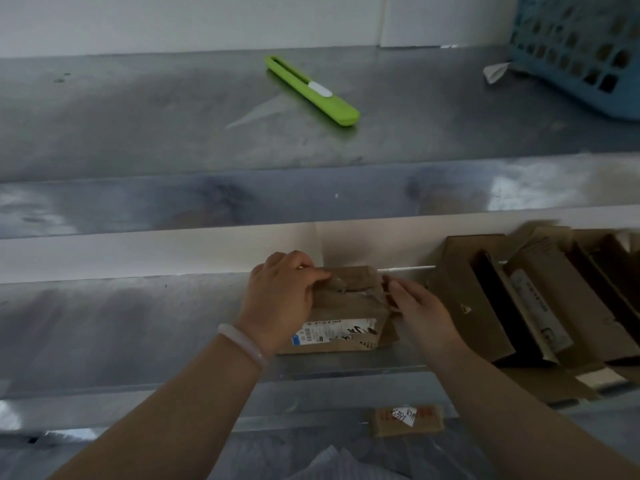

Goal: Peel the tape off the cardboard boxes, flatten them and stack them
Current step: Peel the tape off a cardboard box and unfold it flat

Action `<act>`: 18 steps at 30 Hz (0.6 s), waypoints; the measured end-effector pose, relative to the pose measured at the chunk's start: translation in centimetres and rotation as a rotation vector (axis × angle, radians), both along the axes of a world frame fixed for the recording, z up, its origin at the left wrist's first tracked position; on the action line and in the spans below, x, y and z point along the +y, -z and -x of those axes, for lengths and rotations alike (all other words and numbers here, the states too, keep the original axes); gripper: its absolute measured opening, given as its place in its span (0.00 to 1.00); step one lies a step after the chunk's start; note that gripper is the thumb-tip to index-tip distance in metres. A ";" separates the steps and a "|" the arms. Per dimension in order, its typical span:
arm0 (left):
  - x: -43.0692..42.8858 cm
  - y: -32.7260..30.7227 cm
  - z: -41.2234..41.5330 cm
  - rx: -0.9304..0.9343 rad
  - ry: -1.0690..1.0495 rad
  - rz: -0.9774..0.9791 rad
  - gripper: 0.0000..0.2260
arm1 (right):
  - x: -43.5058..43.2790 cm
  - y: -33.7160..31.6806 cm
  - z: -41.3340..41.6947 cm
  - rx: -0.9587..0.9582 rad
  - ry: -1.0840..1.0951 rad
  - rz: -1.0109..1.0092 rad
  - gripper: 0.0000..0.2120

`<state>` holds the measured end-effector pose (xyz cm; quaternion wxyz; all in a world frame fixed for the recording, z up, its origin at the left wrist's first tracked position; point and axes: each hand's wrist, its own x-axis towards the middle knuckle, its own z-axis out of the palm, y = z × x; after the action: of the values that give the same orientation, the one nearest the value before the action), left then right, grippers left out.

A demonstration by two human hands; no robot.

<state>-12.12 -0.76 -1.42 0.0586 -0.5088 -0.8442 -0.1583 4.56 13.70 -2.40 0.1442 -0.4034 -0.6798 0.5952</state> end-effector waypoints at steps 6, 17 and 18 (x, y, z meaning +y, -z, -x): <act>2.2 -0.1 -1.8 0.025 0.112 0.118 0.18 | -1.0 1.3 -1.2 0.057 -0.095 -0.049 0.13; 2.7 1.3 -2.4 0.099 0.133 0.215 0.24 | -0.6 0.7 -1.2 0.126 0.084 0.415 0.09; 2.7 1.4 -2.4 0.102 0.130 0.217 0.24 | -0.5 0.7 -1.1 0.088 0.097 0.440 0.08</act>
<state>-9.71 1.89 -2.80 0.0357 -0.5733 -0.8174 -0.0435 5.69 13.20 -3.10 0.1108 -0.4309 -0.5067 0.7384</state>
